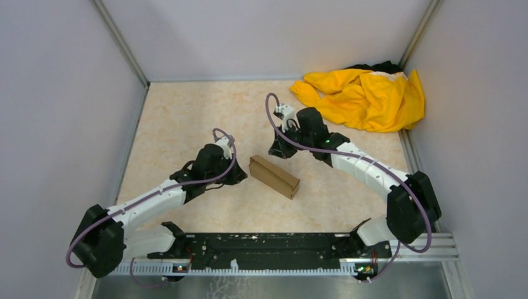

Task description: Fold the paper box

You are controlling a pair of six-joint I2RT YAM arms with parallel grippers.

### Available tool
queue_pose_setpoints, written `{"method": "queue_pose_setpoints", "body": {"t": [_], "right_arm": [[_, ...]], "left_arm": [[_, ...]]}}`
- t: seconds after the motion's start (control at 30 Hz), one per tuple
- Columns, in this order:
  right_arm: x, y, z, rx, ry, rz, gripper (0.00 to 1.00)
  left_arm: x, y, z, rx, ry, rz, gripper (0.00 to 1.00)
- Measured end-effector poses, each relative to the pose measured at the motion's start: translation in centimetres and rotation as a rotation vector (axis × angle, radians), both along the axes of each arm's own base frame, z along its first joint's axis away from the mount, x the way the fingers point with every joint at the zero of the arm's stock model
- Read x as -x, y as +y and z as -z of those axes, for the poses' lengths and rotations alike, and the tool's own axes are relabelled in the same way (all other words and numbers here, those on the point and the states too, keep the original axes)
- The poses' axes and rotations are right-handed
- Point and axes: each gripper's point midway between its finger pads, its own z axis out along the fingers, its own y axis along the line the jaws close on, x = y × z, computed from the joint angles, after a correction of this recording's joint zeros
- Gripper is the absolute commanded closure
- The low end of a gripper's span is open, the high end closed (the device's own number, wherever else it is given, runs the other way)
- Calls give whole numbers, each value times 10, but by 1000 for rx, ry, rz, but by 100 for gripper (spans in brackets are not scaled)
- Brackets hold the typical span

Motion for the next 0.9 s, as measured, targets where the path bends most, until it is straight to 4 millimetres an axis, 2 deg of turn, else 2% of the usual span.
{"method": "queue_pose_setpoints", "body": {"t": [0.2, 0.37, 0.7, 0.9], "right_arm": [[9, 13, 1, 35, -10, -28, 91], [18, 19, 21, 97, 19, -41, 91], [20, 19, 27, 126, 21, -30, 91], [20, 21, 35, 137, 32, -33, 91]], "left_arm": [[-4, -14, 0, 69, -20, 0, 97], [-11, -22, 5, 89, -28, -5, 97], [-22, -30, 27, 67, -11, -4, 96], [-33, -37, 22, 68, -42, 0, 96]]}}
